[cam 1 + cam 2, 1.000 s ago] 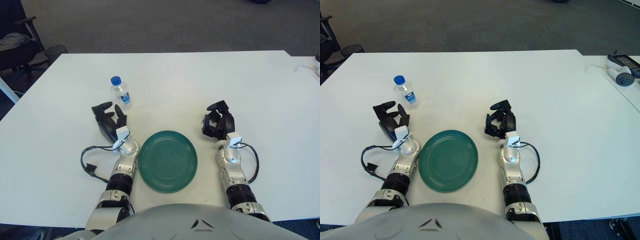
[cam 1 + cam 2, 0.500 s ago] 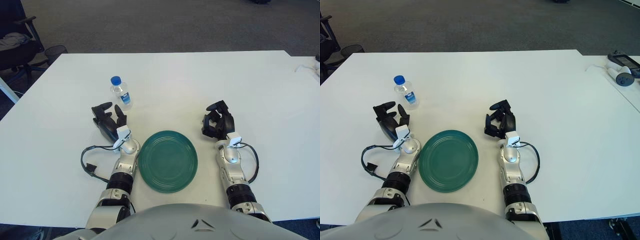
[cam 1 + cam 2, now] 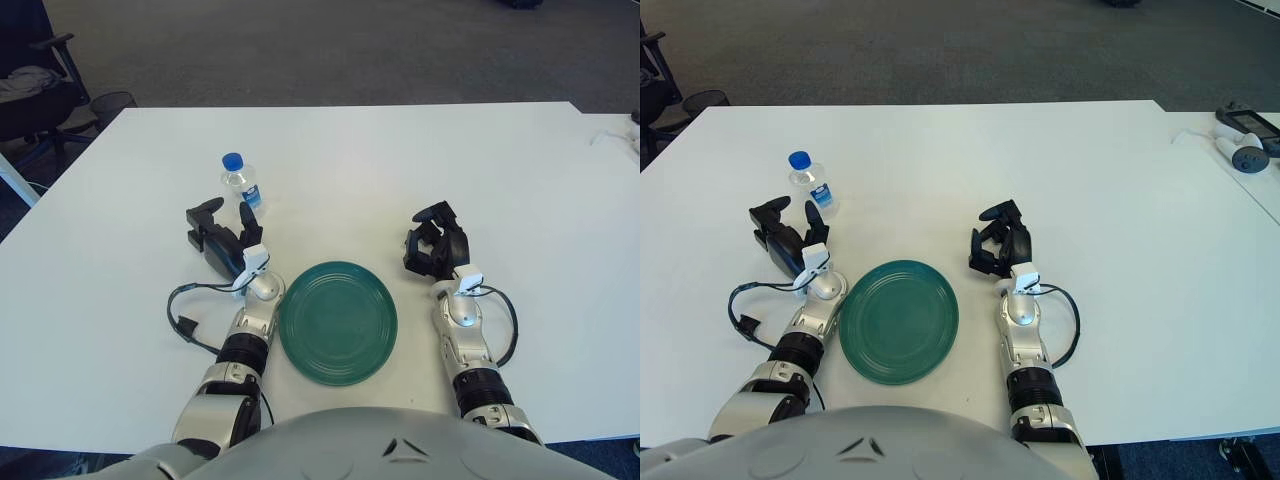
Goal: Put the bottle into the plate.
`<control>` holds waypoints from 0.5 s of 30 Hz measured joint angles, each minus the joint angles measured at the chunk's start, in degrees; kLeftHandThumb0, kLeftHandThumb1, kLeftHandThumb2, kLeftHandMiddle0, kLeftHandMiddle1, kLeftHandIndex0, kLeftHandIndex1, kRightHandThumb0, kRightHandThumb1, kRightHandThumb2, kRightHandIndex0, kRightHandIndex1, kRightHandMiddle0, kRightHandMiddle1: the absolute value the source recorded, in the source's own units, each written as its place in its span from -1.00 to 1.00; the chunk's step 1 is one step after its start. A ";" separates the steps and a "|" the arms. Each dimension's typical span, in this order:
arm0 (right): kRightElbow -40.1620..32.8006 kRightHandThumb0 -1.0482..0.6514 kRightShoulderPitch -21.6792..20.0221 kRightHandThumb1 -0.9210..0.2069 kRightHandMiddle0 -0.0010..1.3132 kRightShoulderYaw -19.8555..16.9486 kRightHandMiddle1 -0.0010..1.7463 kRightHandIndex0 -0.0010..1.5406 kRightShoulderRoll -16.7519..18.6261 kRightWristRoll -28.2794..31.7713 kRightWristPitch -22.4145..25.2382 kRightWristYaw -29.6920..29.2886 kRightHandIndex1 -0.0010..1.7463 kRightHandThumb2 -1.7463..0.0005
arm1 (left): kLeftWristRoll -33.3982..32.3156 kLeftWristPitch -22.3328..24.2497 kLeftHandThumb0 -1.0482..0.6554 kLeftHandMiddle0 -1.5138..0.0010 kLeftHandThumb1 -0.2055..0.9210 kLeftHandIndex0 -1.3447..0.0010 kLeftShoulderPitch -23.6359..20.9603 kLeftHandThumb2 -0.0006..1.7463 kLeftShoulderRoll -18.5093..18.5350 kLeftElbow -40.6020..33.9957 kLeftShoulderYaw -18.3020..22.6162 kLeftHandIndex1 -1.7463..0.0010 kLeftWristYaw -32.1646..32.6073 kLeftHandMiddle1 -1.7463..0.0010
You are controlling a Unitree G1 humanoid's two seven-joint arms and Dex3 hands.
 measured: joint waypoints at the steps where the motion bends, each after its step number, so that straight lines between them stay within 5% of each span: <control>1: 0.00 0.22 0.00 -0.06 -0.49 -0.01 0.93 -0.24 0.00 0.01 0.00 0.05 1.00 -0.41 | 0.15 -0.11 -1.00 1.00 1.00 1.00 -0.10 -0.69 0.08 0.16 -0.20 0.11 0.29 0.61; 7: 0.02 0.22 0.00 -0.04 -0.48 -0.03 0.93 -0.22 0.00 0.00 0.01 0.27 1.00 -0.42 | 0.40 -2.95 -1.00 1.00 1.00 1.00 -0.18 -0.83 0.67 0.44 -1.86 0.77 0.44 0.87; 15: 0.08 0.22 0.00 -0.05 -0.50 -0.04 0.95 -0.23 0.00 -0.01 0.01 0.32 1.00 -0.42 | 0.19 -6.39 -1.00 1.00 0.99 1.00 -0.15 -0.88 1.16 0.41 -3.10 0.98 -1.91 0.99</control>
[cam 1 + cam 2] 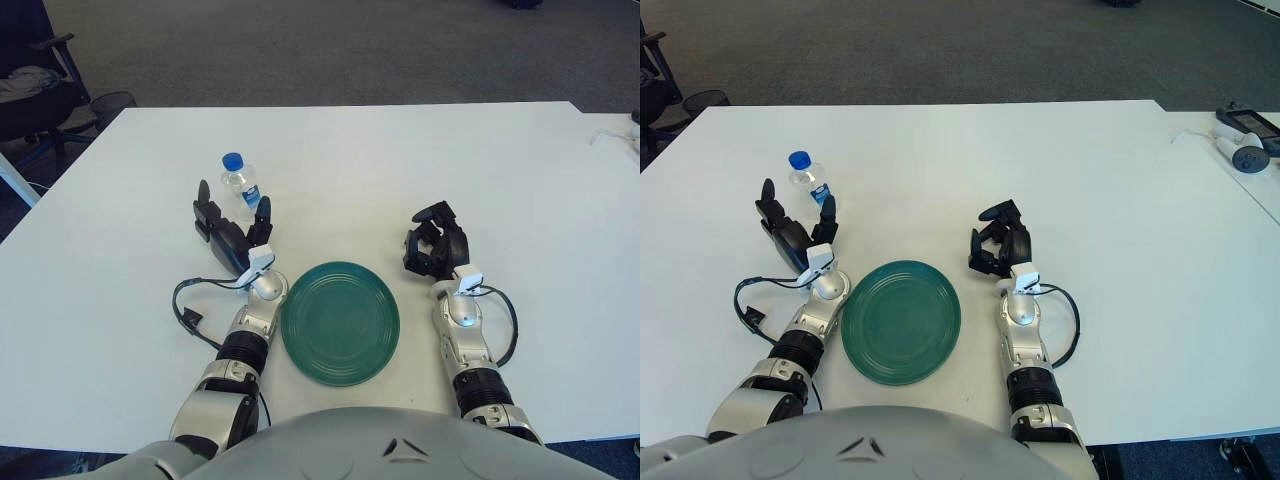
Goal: Put the bottle into the plate.
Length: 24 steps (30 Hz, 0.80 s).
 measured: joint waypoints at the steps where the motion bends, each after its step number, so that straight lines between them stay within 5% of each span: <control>1: 0.00 0.22 0.00 -0.05 -0.50 0.00 0.95 -0.23 0.00 0.00 0.00 0.01 1.00 -0.42 | -0.01 -0.23 -1.00 1.00 0.99 1.00 0.00 -0.89 0.03 0.00 -0.09 0.99 -0.16 0.99; 24: 0.05 0.22 -0.01 -0.05 -0.48 -0.03 0.92 -0.23 0.00 0.04 -0.03 0.20 1.00 -0.41 | -0.70 -2.15 -1.00 1.00 0.98 1.00 0.62 -0.94 0.18 -1.08 -0.46 1.00 -3.34 1.00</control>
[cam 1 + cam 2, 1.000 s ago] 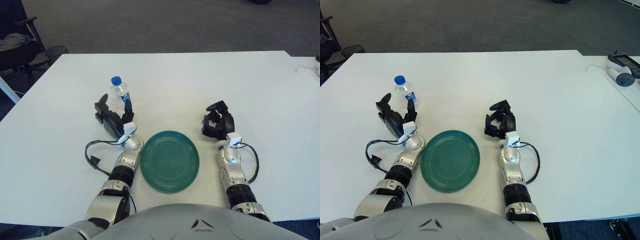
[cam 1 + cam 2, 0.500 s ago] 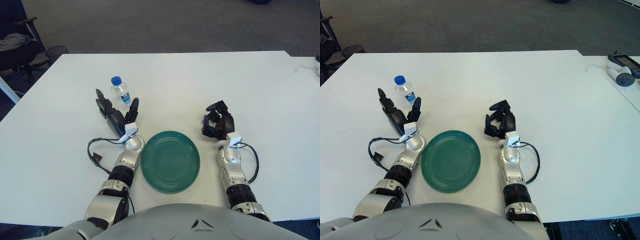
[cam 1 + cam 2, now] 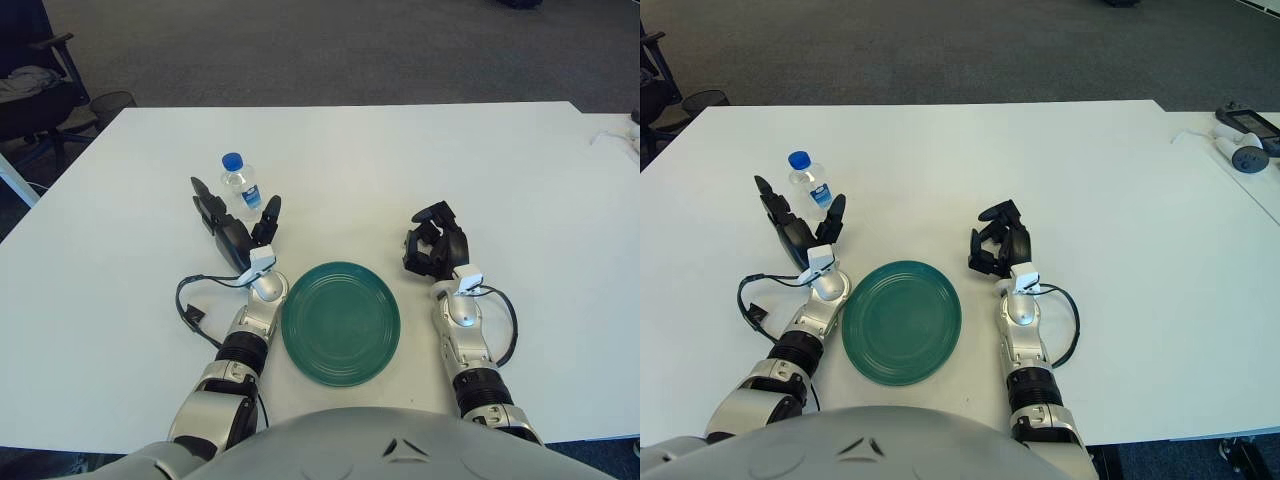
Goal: Put the bottle into the plate.
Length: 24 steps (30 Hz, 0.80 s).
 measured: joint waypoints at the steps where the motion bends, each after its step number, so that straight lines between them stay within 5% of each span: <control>1: 0.00 0.22 0.00 -0.05 -0.47 0.00 0.92 -0.23 0.00 0.01 0.00 0.05 1.00 -0.41 | -0.13 0.00 -1.00 1.00 0.99 1.00 0.08 -0.94 -0.01 -0.10 0.08 1.00 -0.19 1.00; 24: -0.01 0.22 0.00 -0.04 -0.48 -0.09 0.92 -0.22 0.03 0.02 0.01 0.31 1.00 -0.42 | -7.82 1.13 -1.00 0.90 1.00 0.93 -6.63 -0.81 1.75 11.54 7.60 0.96 0.41 0.96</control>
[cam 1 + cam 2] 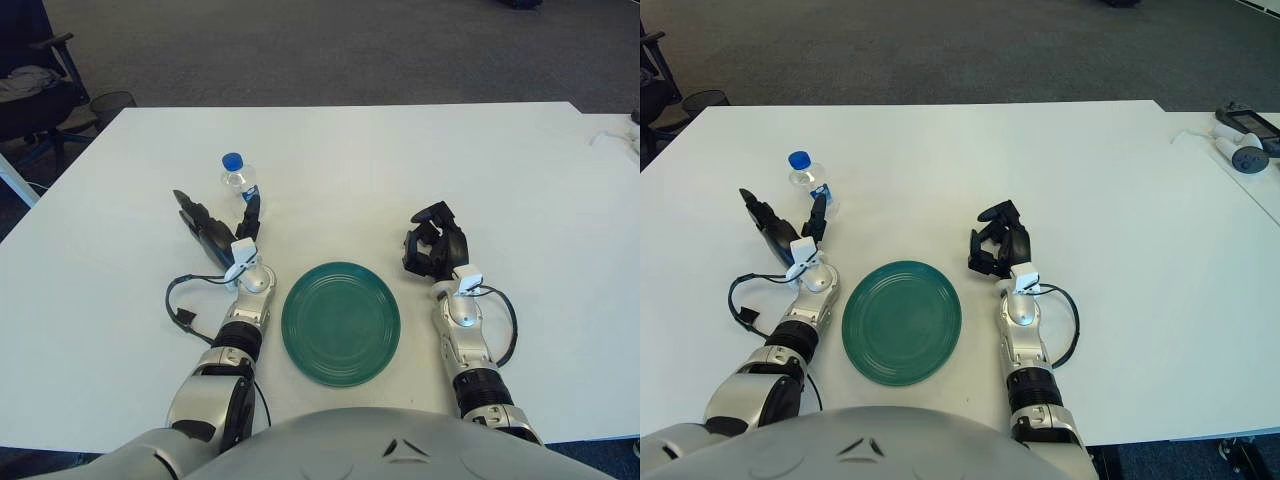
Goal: Put the bottle into the plate.
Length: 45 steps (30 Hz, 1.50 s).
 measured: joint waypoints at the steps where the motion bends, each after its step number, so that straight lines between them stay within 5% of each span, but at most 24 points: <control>1: 0.00 0.22 0.00 -0.04 -0.48 0.00 0.92 -0.22 0.00 0.00 0.00 -0.01 1.00 -0.42 | 0.01 0.01 -1.00 0.86 1.00 0.96 -0.36 -0.79 0.24 0.65 0.22 0.86 0.71 0.96; 11: 0.00 0.22 0.00 -0.02 -0.46 -0.06 0.90 -0.20 -0.04 0.01 -0.10 -0.16 1.00 -0.43 | -0.52 1.27 -1.00 0.74 1.00 1.00 -4.46 -0.70 2.60 6.28 3.08 0.59 5.42 0.95; 29: 0.00 0.22 0.00 -0.12 -0.60 -0.21 1.00 -0.24 -0.10 0.02 -0.10 0.08 0.96 -0.38 | -2.21 1.16 -1.00 0.70 1.00 1.00 -7.05 -0.70 4.30 10.76 5.78 0.56 6.01 0.94; 45: 0.00 0.22 0.00 0.00 -0.43 -0.25 0.89 -0.19 -0.06 0.02 -0.15 0.13 1.00 -0.44 | -2.89 -0.34 -1.00 0.65 1.00 1.00 -7.15 -0.75 4.71 11.47 5.90 0.49 4.98 0.92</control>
